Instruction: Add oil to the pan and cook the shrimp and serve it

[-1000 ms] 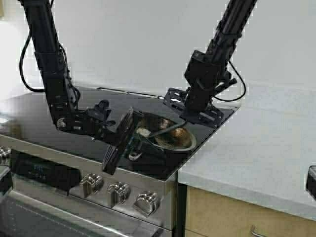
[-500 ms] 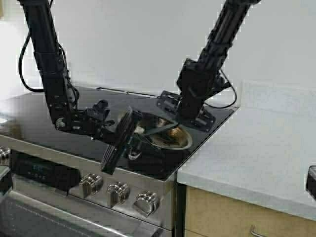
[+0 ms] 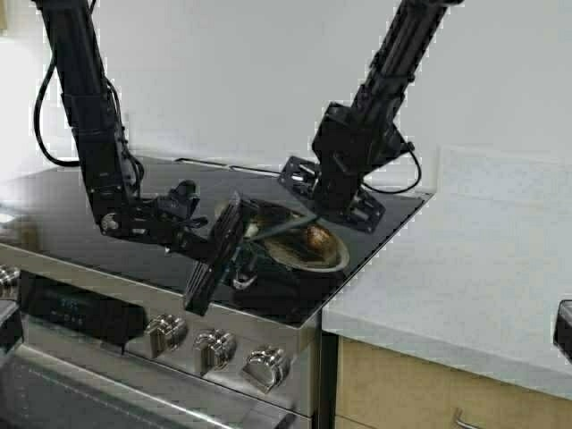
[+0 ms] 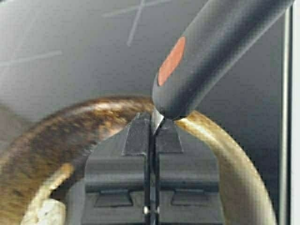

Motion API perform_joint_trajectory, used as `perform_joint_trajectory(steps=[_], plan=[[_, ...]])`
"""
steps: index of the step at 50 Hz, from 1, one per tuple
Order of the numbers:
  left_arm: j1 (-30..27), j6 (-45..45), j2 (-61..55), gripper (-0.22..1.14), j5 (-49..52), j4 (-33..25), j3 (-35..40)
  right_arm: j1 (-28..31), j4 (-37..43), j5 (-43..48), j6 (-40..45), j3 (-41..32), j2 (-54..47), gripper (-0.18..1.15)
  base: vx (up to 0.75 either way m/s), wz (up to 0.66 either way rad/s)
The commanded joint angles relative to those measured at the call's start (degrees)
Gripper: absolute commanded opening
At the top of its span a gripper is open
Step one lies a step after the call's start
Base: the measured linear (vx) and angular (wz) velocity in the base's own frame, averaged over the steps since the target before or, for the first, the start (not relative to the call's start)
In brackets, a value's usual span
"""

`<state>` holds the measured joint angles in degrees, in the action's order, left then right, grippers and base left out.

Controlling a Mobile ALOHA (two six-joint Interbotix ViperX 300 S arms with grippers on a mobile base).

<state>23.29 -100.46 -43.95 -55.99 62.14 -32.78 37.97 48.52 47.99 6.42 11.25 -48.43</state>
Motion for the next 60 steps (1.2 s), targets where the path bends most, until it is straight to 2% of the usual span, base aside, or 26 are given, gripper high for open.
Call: perform_joint_trajectory(steps=[1, 33, 42, 60], plan=[[0.4, 0.3, 2.7, 0.03, -0.3, 0.2, 0.3, 0.4, -0.3, 0.9, -0.2, -1.1, 3.6, 0.07, 0.00, 0.00], [0.4, 0.1, 2.4, 0.03, -0.4, -0.1, 0.1, 0.4, -0.8, 0.9, -1.8, -1.1, 6.5, 0.07, 0.00, 0.00], [0.4, -0.6, -0.9, 0.03, -5.6, -5.2, 0.6, 0.1, -2.0, 0.9, -2.1, 1.0, 8.5, 0.07, 0.00, 0.00], [0.4, -2.4, -9.2, 0.03, -21.4, -15.1, 4.2, -1.8, -5.2, 1.1, -2.4, 10.5, 16.7, 0.07, 0.00, 0.00]])
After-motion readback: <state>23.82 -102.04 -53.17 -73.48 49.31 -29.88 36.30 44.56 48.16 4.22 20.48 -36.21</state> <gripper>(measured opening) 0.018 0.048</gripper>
